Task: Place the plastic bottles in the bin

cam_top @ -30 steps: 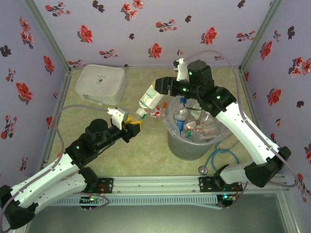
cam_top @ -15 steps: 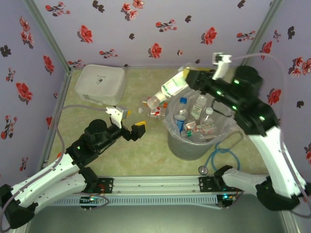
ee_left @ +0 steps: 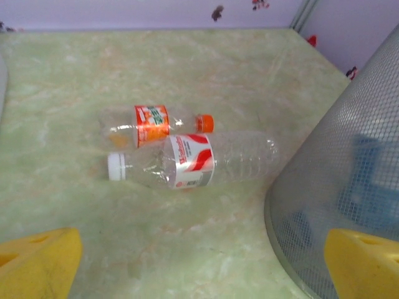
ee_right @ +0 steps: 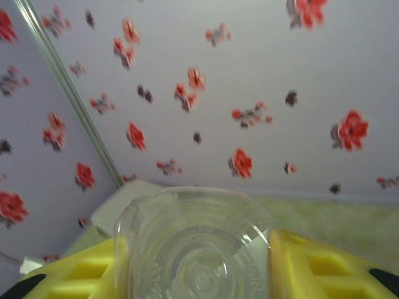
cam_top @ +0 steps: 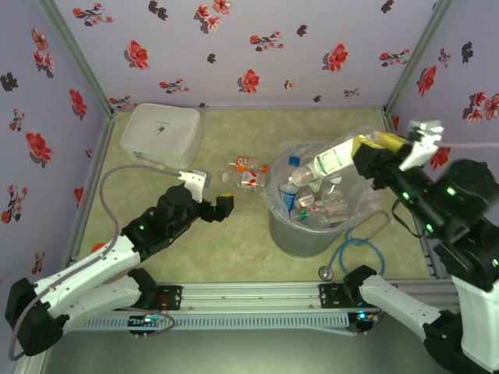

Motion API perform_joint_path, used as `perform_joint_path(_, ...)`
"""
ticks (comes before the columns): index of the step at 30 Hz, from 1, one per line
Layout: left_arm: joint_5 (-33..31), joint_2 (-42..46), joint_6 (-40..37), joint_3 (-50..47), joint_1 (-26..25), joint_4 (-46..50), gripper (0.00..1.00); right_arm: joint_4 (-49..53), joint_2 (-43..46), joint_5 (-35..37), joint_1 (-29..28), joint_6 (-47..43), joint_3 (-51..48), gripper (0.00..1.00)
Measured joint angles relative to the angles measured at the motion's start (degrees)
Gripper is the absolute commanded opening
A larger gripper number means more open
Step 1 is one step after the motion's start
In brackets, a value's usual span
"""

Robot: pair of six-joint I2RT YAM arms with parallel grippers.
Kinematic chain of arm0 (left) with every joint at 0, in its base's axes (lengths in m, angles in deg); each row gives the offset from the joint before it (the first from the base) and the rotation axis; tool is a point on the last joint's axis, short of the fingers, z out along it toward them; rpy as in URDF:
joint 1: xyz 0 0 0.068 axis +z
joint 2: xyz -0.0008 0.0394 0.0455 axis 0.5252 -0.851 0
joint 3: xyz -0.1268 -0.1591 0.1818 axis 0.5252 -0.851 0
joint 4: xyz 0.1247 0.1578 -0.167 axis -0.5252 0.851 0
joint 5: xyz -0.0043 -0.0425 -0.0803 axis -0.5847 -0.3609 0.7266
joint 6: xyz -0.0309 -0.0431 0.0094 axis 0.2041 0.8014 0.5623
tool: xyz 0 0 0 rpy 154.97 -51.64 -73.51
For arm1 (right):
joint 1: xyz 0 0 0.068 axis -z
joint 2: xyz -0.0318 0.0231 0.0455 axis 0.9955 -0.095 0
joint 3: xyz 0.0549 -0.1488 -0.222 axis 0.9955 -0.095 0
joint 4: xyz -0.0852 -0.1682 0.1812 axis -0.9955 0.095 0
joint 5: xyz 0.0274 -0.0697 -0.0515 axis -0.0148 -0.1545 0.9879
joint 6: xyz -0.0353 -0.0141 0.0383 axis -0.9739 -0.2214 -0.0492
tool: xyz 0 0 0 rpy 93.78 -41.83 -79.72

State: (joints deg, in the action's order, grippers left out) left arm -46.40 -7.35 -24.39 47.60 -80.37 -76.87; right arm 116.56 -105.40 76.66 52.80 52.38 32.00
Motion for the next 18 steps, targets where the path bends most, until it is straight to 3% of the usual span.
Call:
perform_joint_path(7, 0.8, -2.6, 1.3, 0.0, 0.0, -0.7, 1.0, 2.6, -8.9, 0.0, 0.0, -0.8, -5.9, 0.0)
perform_joint_path(18, 0.8, -7.6, 1.2, 0.5, 0.0, 0.7, 1.0, 1.9, -12.0, -0.8, -1.9, 2.1, -18.4, 0.0)
